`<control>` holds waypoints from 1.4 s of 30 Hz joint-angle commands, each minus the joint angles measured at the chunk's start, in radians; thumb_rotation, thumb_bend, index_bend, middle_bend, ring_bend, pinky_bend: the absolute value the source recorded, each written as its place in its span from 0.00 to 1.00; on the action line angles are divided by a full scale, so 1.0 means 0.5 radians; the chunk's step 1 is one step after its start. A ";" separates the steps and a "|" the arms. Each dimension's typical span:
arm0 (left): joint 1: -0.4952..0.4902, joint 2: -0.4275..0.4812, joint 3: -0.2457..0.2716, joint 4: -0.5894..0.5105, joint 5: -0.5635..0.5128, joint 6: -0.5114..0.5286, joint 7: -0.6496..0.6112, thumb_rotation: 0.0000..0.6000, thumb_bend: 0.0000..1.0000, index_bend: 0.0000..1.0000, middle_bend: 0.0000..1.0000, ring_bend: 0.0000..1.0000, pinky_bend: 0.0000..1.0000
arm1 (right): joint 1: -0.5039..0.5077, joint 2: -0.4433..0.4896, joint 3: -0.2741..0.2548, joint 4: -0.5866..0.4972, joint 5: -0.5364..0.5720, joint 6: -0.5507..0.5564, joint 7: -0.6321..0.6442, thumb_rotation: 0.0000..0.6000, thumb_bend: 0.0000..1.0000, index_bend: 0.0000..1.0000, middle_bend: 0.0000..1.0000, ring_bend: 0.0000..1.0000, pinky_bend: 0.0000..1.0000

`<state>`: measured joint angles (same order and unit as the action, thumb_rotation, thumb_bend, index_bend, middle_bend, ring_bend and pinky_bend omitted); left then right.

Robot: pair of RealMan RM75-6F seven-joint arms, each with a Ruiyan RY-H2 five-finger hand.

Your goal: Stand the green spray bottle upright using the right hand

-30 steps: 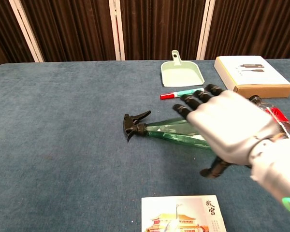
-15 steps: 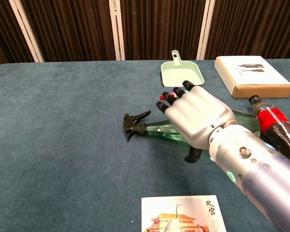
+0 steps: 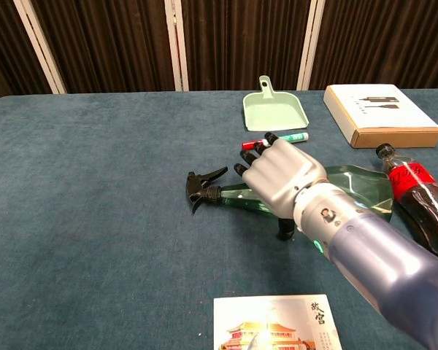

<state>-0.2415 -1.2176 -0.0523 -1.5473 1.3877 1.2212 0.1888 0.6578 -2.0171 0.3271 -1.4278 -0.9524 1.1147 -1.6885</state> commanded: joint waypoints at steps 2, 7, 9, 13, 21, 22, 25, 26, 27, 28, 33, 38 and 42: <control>-0.026 0.002 -0.002 0.015 -0.030 -0.055 -0.019 1.00 0.00 0.01 0.00 0.00 0.00 | 0.069 -0.016 0.010 0.105 0.070 -0.036 0.037 1.00 0.25 0.34 0.00 0.00 0.00; -0.039 -0.003 -0.011 0.029 -0.068 -0.074 -0.014 1.00 0.01 0.01 0.00 0.00 0.00 | 0.112 0.009 -0.014 0.147 0.081 -0.018 0.094 1.00 0.36 0.63 0.00 0.00 0.00; -0.042 -0.001 -0.016 0.026 -0.079 -0.074 -0.009 1.00 0.01 0.01 0.00 0.00 0.00 | 0.127 0.019 -0.035 0.158 0.057 0.008 0.124 1.00 0.40 0.73 0.00 0.00 0.00; -0.039 0.007 -0.011 0.002 -0.069 -0.048 -0.003 1.00 0.01 0.01 0.00 0.00 0.00 | 0.147 0.031 -0.095 0.158 -0.017 0.079 0.205 1.00 0.51 0.90 0.06 0.00 0.03; -0.032 0.020 0.009 -0.021 -0.035 -0.014 -0.013 1.00 0.01 0.01 0.00 0.00 0.00 | 0.167 0.048 -0.181 0.115 -0.154 0.251 0.252 1.00 0.55 0.90 0.08 0.00 0.08; -0.031 0.022 0.012 -0.023 -0.030 -0.009 -0.016 1.00 0.01 0.01 0.00 0.00 0.00 | 0.170 0.050 -0.185 0.108 -0.157 0.267 0.240 1.00 0.55 0.90 0.08 0.00 0.08; -0.027 0.032 0.018 -0.030 -0.013 0.008 -0.031 1.00 0.01 0.01 0.00 0.00 0.00 | 0.180 0.061 -0.200 0.069 -0.172 0.321 0.199 1.00 0.56 0.89 0.08 0.00 0.09; -0.025 0.035 0.020 -0.032 -0.008 0.014 -0.035 1.00 0.01 0.01 0.00 0.00 0.00 | 0.185 0.068 -0.206 0.052 -0.180 0.338 0.183 1.00 0.56 0.89 0.08 0.00 0.09; -0.022 0.039 0.023 -0.035 -0.001 0.021 -0.043 1.00 0.01 0.01 0.00 0.00 0.00 | 0.191 0.077 -0.211 0.028 -0.190 0.361 0.165 1.00 0.56 0.89 0.08 0.00 0.09; -0.021 0.042 0.025 -0.037 0.005 0.028 -0.048 1.00 0.01 0.01 0.00 0.00 0.00 | 0.195 0.086 -0.216 0.007 -0.202 0.378 0.151 1.00 0.56 0.89 0.09 0.00 0.09; -0.017 0.049 0.036 -0.037 0.028 0.043 -0.066 1.00 0.01 0.01 0.00 0.00 0.00 | 0.208 0.154 -0.232 -0.114 -0.284 0.457 0.143 1.00 0.56 0.89 0.09 0.00 0.10; -0.011 0.057 0.046 -0.046 0.050 0.064 -0.074 1.00 0.01 0.01 0.00 0.00 0.00 | 0.181 0.280 -0.211 -0.285 -0.421 0.530 0.366 1.00 0.56 0.89 0.09 0.00 0.10; -0.009 0.057 0.054 -0.051 0.066 0.074 -0.072 1.00 0.01 0.01 0.00 0.00 0.00 | 0.151 0.363 -0.176 -0.400 -0.549 0.549 0.726 1.00 0.56 0.89 0.10 0.00 0.10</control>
<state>-0.2463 -1.1891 -0.0258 -1.5724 1.4202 1.2578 0.1527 0.7472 -1.8770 0.2241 -1.5742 -1.1695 1.3733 -1.4541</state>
